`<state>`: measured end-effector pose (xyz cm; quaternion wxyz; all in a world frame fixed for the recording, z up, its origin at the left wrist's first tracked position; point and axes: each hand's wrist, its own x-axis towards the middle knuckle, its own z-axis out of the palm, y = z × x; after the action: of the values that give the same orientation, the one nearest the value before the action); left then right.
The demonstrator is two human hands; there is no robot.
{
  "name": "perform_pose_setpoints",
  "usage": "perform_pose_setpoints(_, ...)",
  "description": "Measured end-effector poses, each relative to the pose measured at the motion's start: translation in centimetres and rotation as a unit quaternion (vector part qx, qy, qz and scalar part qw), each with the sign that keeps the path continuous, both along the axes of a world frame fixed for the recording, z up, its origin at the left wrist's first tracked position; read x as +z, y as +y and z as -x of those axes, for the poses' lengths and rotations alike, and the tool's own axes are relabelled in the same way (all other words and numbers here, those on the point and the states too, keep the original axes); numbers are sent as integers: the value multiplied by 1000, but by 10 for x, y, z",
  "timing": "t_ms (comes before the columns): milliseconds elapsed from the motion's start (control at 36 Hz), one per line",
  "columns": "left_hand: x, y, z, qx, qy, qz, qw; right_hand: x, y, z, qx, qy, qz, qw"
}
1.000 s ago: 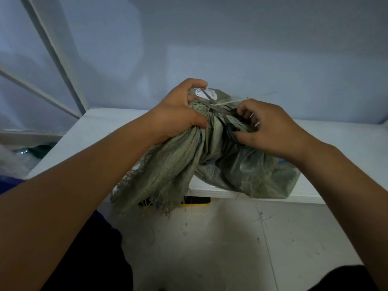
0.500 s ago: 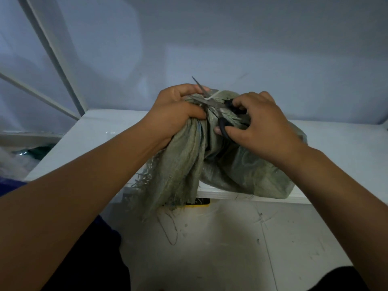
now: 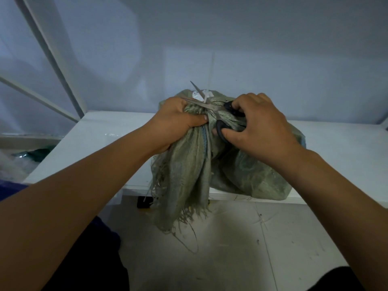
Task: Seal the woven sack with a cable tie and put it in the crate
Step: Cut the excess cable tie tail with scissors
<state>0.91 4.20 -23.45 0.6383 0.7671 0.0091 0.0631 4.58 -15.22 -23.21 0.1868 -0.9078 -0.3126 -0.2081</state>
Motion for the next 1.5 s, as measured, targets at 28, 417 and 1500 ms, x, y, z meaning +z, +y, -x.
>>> perform_pose_setpoints(28, 1, 0, 1, -4, 1, -13, 1000, 0, 0, -1, -1, 3, 2, 1000)
perform_pose_setpoints(417, 21, -9, 9, -10, 30, 2, 999, -3, 8, 2, 36, 94, -69, 993)
perform_pose_setpoints(1500, 13, -2, 2, -5, 63, -56, 996, -12, 10, 0, 42, 98, -69, 992)
